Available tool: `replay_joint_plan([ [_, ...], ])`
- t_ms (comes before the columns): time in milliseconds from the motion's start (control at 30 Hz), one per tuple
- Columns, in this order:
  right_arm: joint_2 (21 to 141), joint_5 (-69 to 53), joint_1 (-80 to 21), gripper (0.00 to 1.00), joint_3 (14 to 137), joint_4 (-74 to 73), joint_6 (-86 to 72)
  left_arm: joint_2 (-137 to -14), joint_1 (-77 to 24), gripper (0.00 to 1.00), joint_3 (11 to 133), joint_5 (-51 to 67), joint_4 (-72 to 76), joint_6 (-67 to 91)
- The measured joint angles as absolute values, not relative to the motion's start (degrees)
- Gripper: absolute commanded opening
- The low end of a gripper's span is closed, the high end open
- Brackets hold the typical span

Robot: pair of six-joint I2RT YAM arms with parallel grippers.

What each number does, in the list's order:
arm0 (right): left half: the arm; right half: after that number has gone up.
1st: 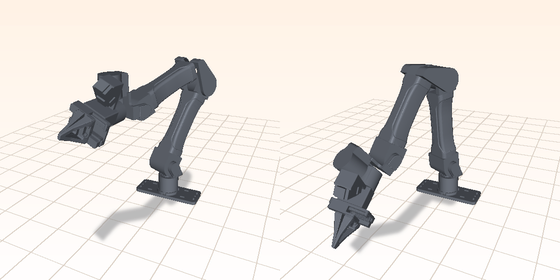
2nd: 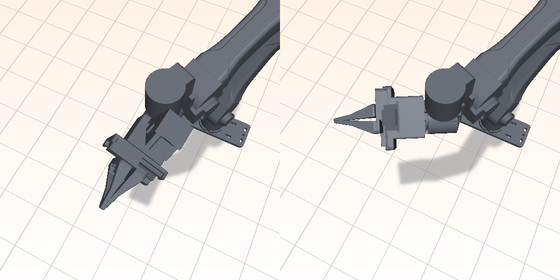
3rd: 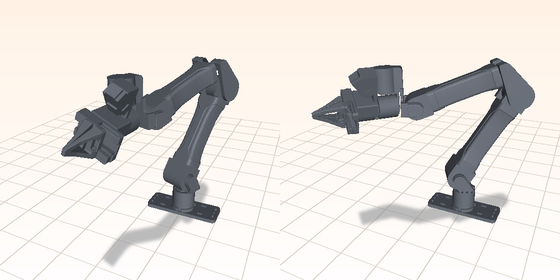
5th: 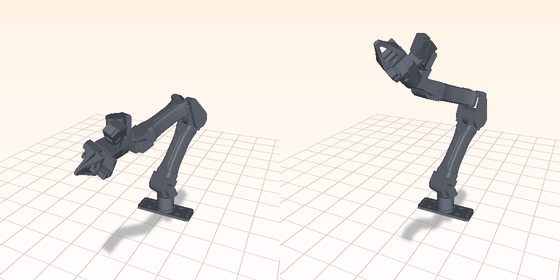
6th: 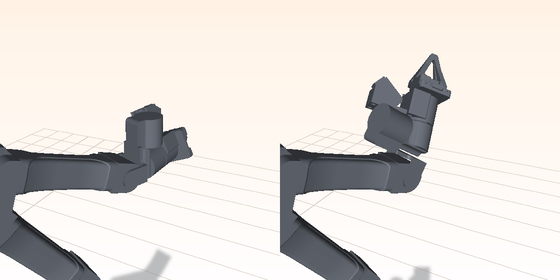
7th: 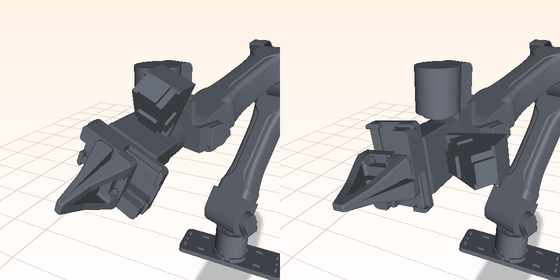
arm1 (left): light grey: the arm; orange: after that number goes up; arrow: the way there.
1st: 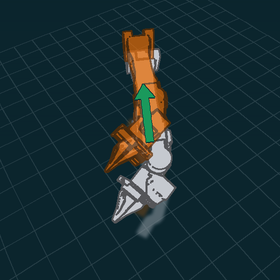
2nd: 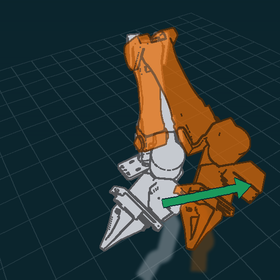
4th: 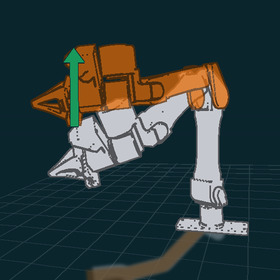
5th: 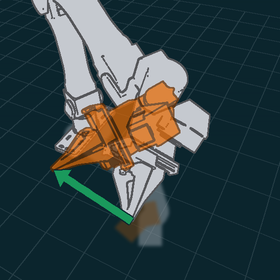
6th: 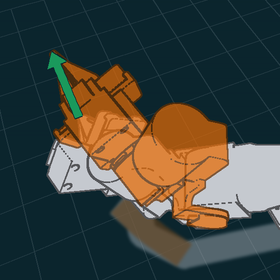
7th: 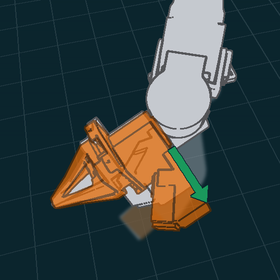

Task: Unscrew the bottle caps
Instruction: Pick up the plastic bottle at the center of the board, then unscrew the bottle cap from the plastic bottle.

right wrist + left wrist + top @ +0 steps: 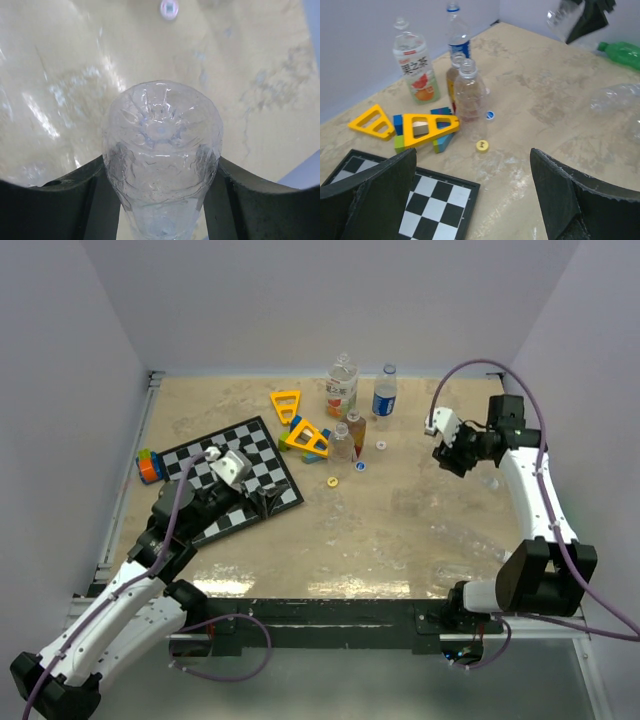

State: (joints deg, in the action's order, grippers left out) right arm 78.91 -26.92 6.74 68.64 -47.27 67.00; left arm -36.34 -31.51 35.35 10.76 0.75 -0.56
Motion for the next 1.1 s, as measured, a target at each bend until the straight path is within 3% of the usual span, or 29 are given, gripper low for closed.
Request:
replay_joint_plan([
  [333, 71.9, -52.5, 6.9, 0.22, 72.9, -48.3, 48.4, -47.3, -34.3, 1.00, 35.0, 27.6, 5.2, 8.5],
  [467, 72.4, -60.8, 6.9, 0.24, 70.3, -49.9, 44.9, -50.5, -44.8, 1.00, 35.0, 26.3, 6.7, 11.8],
  [600, 72.6, -66.7, 6.9, 0.25, 67.0, -48.4, 39.7, -52.5, -48.2, 1.00, 34.6, 24.6, 9.9, 16.0],
  [1100, 66.6, -82.3, 9.1, 0.24, 50.0, -13.9, -0.8, -67.0, -56.0, 1.00, 33.6, 13.6, 24.1, 26.8],
])
